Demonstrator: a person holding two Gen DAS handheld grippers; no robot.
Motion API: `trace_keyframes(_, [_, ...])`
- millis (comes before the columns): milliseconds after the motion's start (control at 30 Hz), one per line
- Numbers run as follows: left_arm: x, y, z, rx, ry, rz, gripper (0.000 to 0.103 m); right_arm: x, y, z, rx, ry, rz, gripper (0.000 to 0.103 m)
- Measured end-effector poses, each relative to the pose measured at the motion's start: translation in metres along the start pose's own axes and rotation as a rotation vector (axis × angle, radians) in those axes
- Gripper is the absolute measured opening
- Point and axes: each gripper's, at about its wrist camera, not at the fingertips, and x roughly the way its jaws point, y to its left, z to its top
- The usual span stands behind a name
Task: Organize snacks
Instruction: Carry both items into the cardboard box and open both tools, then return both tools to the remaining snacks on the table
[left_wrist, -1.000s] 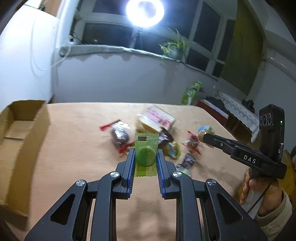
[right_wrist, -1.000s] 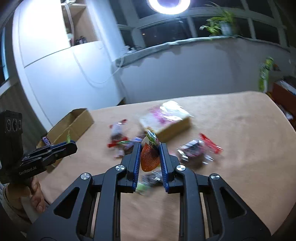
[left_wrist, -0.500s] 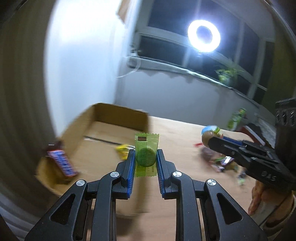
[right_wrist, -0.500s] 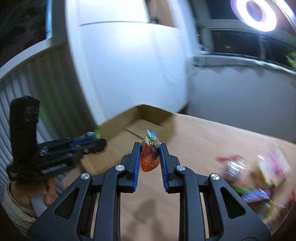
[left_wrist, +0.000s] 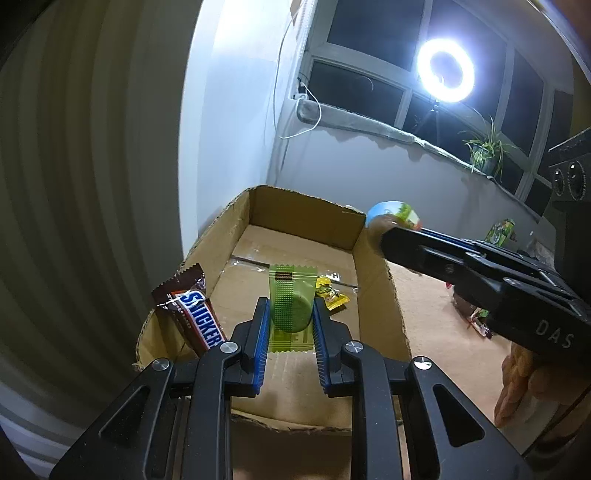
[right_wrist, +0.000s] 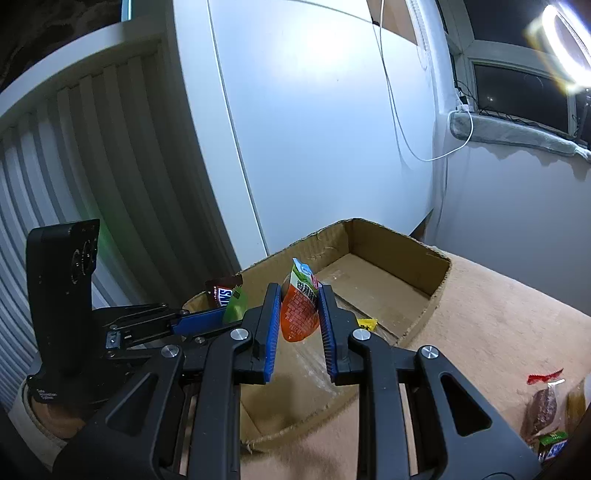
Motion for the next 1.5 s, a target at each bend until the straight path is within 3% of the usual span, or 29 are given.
trace_keyframes(67, [0.0, 0.001, -0.001, -0.003, 0.0, 0.006, 0.025, 0.005, -0.002, -0.002, 0.002, 0.015, 0.003, 0.023])
trace_keyframes(133, [-0.002, 0.004, -0.002, -0.008, -0.009, 0.019, 0.047, 0.008, -0.003, -0.003, 0.007, 0.017, -0.006, 0.034])
trace_keyframes(200, [-0.005, 0.006, -0.002, -0.017, -0.021, 0.036, 0.057, 0.008, -0.005, -0.007, 0.02, 0.014, -0.012, 0.043])
trace_keyframes(400, [-0.018, 0.009, -0.003, -0.034, -0.054, 0.049, 0.057, -0.011, -0.003, -0.017, 0.021, -0.008, -0.052, 0.044])
trace_keyframes(467, [-0.021, 0.008, -0.003, -0.03, -0.061, 0.052, 0.057, -0.021, -0.002, -0.023, 0.019, -0.037, -0.092, 0.06])
trace_keyframes(567, [-0.027, 0.003, -0.003, -0.017, -0.071, 0.062, 0.057, -0.032, -0.004, -0.029, 0.027, -0.064, -0.133, 0.07])
trace_keyframes(1000, [-0.032, -0.037, -0.005, 0.056, -0.073, 0.036, 0.062, -0.082, -0.024, -0.064, 0.062, -0.055, -0.228, 0.071])
trace_keyframes(1233, [-0.026, -0.073, -0.006, 0.118, -0.059, 0.002, 0.063, -0.115, -0.045, -0.087, 0.102, -0.064, -0.271, 0.072])
trace_keyframes(1500, [-0.016, -0.125, -0.016, 0.2, -0.026, -0.062, 0.068, -0.162, -0.086, -0.124, 0.182, -0.061, -0.382, 0.072])
